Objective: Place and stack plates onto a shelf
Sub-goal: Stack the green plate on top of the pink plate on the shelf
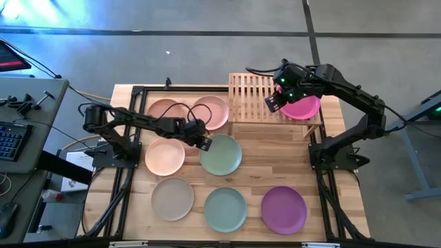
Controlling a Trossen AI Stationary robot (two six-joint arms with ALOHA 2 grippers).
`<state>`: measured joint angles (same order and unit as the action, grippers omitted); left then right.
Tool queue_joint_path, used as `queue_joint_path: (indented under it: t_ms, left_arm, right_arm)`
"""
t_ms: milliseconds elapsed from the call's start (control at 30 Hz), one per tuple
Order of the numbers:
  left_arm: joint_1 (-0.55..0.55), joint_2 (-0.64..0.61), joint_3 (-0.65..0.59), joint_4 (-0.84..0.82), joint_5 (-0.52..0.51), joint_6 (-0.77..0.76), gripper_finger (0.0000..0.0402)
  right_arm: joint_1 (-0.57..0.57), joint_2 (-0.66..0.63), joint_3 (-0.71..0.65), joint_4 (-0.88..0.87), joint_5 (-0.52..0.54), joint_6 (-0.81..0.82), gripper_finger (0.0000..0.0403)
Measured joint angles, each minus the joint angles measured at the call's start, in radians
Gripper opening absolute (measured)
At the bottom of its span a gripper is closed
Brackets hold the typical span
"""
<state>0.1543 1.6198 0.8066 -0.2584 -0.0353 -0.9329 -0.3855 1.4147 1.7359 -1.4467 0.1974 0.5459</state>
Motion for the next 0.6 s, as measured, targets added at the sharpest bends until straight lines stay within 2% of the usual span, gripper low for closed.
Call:
queue_joint_path:
  t_ms: [400,600]
  left_arm:
    - [0.000,0.066,-0.001,0.056,0.058,0.010,0.0082]
    - [0.000,0.052,-0.001,0.052,0.063,0.049,0.0036]
  right_arm:
    - [0.000,0.000,0.000,0.000,0.002,-0.004,0.0126]
    - [0.000,0.000,0.000,0.000,0.002,-0.004,0.0126]
